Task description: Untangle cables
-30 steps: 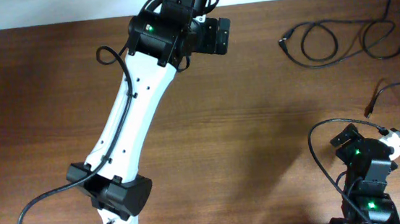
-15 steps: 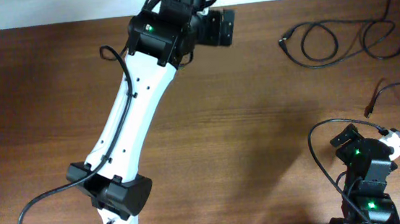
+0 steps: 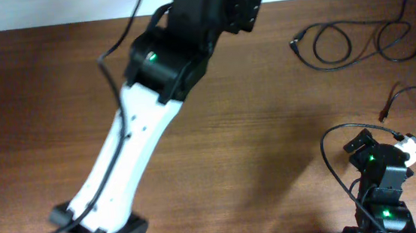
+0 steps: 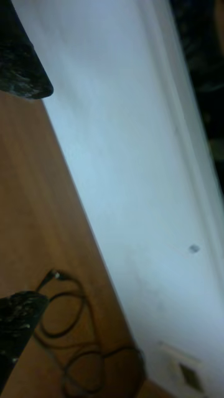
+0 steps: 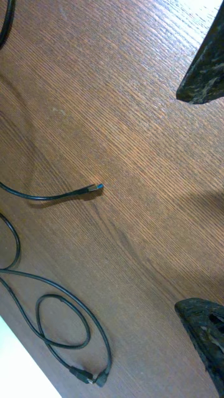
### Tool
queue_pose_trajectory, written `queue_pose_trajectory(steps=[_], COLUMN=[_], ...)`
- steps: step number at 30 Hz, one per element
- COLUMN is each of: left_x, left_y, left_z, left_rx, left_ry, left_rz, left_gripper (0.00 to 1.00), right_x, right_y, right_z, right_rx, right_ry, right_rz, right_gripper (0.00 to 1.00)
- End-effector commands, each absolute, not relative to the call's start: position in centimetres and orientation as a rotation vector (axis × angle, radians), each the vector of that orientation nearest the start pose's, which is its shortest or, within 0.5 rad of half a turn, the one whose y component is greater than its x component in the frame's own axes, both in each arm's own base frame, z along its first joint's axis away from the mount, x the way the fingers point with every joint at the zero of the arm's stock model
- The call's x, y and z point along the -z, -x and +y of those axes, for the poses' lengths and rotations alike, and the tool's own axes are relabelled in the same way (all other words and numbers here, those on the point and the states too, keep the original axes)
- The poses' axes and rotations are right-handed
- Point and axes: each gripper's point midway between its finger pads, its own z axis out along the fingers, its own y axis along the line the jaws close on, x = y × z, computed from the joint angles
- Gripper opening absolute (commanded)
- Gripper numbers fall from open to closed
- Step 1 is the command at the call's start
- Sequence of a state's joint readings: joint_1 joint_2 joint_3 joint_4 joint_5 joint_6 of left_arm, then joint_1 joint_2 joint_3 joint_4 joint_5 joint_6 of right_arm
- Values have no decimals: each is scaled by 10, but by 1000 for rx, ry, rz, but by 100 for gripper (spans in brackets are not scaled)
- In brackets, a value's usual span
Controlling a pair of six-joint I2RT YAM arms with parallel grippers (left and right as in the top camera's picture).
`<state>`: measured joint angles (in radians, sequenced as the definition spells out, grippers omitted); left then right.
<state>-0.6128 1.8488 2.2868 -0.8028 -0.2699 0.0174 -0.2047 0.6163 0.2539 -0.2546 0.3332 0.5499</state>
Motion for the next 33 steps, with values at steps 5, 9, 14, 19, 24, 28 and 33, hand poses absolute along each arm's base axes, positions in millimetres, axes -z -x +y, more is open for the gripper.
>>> queue_pose_trajectory(steps=[5,9,14,19,24,28,33], left_x=[-412,-386,-352,-314,-284,-269,-272], left_y=[-409,-387,-349,-318,-292,-271,-254], left_z=[-222,-205,-173,-138,-115,-98,-80], left_rx=[86,69,116,209,266,288,279], left_ry=[-423,-438,-372,-308,-272,-251,-228], left_rz=[1888,1926,1892,1778,1631,1506,1352], left_gripper=[99,99,99,99,99,99,99], right_x=[-97,-97,-97,-97,-97,-97,-97], right_y=[-230,-230,-230,-230,-230,-230,-230], right_z=[-106,-106,-106,-106,-106,-106,-106], right_rx=[178,178,178,178,178,178,178], right_ry=[-970,-970,-970,-970,-970,-970,-970], right_rz=[1923,1923,1923,1923,1923,1923,1923], right_gripper=[99,99,99,99,99,99,99])
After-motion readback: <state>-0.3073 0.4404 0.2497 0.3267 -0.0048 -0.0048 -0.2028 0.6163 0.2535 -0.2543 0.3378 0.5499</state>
